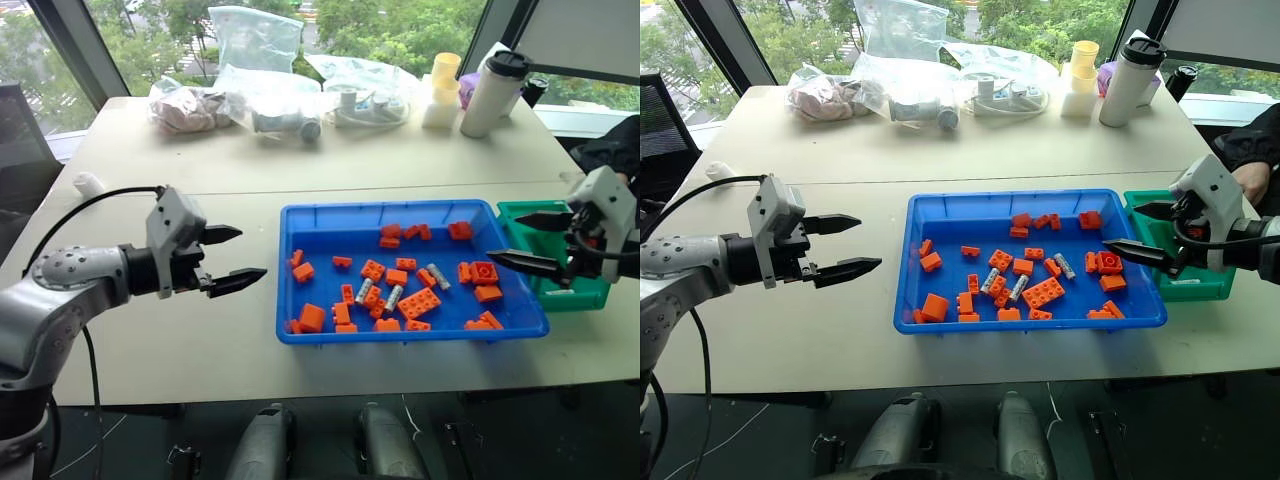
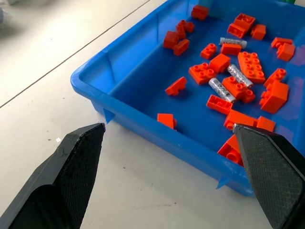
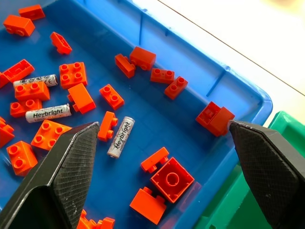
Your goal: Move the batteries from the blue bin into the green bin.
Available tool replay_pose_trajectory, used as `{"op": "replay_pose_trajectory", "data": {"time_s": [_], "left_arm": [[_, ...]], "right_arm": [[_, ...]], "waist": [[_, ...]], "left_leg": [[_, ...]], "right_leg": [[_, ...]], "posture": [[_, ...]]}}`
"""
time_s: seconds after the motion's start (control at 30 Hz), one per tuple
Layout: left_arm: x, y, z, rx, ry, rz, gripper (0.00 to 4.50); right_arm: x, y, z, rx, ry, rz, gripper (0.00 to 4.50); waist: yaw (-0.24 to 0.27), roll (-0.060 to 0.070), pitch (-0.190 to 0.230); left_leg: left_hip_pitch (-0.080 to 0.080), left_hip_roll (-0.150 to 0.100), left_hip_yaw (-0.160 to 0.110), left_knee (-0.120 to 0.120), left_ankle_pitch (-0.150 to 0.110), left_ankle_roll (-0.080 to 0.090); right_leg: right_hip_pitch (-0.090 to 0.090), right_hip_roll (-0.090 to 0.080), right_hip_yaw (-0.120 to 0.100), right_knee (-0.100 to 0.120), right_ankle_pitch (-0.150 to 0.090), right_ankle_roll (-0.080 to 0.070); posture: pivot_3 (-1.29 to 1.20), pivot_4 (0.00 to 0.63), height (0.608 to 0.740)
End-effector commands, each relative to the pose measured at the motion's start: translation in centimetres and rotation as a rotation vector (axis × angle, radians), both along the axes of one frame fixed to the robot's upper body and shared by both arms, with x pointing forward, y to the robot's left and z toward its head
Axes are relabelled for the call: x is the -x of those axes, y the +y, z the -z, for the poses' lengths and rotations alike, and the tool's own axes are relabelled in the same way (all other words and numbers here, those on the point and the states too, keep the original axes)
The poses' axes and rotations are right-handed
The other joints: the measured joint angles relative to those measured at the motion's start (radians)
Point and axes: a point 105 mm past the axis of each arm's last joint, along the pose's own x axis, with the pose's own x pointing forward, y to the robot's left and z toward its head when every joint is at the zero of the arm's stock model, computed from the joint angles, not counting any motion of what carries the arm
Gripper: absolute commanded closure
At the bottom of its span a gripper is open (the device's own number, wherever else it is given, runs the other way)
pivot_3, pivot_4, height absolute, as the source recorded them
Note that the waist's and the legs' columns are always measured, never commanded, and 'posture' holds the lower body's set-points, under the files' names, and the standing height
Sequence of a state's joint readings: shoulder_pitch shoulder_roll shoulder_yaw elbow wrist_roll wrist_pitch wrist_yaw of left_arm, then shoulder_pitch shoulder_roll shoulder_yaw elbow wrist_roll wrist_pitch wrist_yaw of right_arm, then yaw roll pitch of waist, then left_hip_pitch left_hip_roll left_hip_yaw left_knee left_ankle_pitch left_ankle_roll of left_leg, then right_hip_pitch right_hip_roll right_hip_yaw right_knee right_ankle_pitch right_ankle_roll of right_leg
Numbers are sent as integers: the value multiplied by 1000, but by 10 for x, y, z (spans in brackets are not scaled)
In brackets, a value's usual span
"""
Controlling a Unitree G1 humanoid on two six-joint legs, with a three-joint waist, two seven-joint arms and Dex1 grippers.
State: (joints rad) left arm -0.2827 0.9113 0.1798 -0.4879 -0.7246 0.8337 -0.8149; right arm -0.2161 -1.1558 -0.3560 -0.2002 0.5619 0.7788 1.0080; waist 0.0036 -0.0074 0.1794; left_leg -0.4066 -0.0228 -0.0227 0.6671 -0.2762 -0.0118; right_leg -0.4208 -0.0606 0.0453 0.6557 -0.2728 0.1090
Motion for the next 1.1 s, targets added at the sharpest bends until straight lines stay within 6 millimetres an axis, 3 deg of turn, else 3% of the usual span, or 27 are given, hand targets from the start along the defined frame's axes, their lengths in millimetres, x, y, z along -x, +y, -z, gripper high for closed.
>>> {"op": "replay_pose_trajectory", "data": {"time_s": [0.03,0.3,0.37,0.5,0.57,0.63,0.77,1.1], "left_arm": [[-4,6,-17,3,-71,-5,0],[-8,9,-10,-30,-43,45,0],[-9,4,-8,-56,-27,113,0],[-5,-19,-5,-161,-17,338,0],[1,-30,-12,-190,-32,437,0],[5,-36,-16,-229,-66,484,0],[6,-36,-14,-268,-96,460,0],[12,-36,-4,-225,-88,354,0]], "right_arm": [[-3,1,-13,7,-50,-4,40],[-2,7,-18,-36,-43,-11,40],[-7,25,-23,-76,-45,-66,40],[-14,79,-17,-118,27,-258,40],[-12,104,-8,-114,82,-348,40],[-9,125,16,-40,145,-416,40],[-1,147,44,30,224,-453,40],[-5,158,68,121,315,-419,40]], "waist": [[0,0,0],[0,0,0],[0,0,0],[-16,0,0],[-19,0,0],[-19,0,0],[-18,0,0],[-17,0,0]], "left_leg": [[0,0,0,0,0,0],[0,0,0,0,0,0],[0,0,0,0,0,0],[0,0,0,0,0,0],[-1,0,-1,0,0,0],[-3,0,-1,0,0,0],[-4,0,0,0,0,0],[-3,0,-1,1,0,0]], "right_leg": [[0,0,0,0,0,0],[0,0,0,0,0,0],[0,0,0,0,0,0],[0,1,0,0,0,0],[-1,2,-1,0,0,0],[-4,2,-1,0,0,0],[-5,1,0,0,0,0],[-4,1,-1,1,0,0]], "posture": [[0,150,740],[0,150,740],[0,150,740],[0,150,740],[0,150,740],[0,150,740],[0,150,740],[0,150,740]]}}
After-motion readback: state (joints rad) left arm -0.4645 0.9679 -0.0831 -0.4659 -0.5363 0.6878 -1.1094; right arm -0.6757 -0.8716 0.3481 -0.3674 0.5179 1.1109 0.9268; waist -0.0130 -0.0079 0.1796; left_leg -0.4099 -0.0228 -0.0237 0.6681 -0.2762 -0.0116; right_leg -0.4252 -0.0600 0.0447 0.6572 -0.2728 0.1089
